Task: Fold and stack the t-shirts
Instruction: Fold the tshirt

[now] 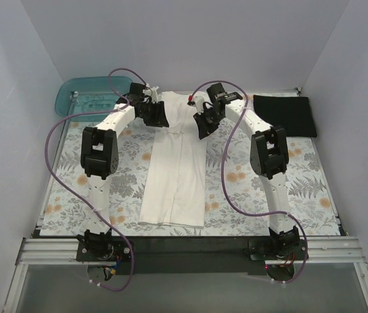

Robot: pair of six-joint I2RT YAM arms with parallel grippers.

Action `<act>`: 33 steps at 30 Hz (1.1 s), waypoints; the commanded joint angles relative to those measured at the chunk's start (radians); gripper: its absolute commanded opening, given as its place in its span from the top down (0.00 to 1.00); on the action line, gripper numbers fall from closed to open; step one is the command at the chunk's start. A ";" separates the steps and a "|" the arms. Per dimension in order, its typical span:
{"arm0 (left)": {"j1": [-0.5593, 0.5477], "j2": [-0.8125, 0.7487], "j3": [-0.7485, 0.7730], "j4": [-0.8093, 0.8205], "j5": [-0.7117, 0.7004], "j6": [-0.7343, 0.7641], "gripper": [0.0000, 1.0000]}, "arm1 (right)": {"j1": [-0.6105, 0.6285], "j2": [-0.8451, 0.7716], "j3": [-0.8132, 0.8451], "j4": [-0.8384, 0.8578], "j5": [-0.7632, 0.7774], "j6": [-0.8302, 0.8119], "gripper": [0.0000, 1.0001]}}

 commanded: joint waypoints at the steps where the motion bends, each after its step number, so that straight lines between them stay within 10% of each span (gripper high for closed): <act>1: 0.000 -0.203 -0.107 0.010 0.031 0.024 0.59 | 0.015 0.009 0.036 0.082 0.029 0.074 0.79; 26: 0.023 -0.343 -0.416 0.031 0.046 0.024 0.58 | -0.007 0.216 0.142 0.159 0.343 0.109 0.86; 33: 0.031 -0.352 -0.399 0.069 0.025 0.034 0.54 | -0.025 0.118 0.140 0.162 0.197 0.077 0.68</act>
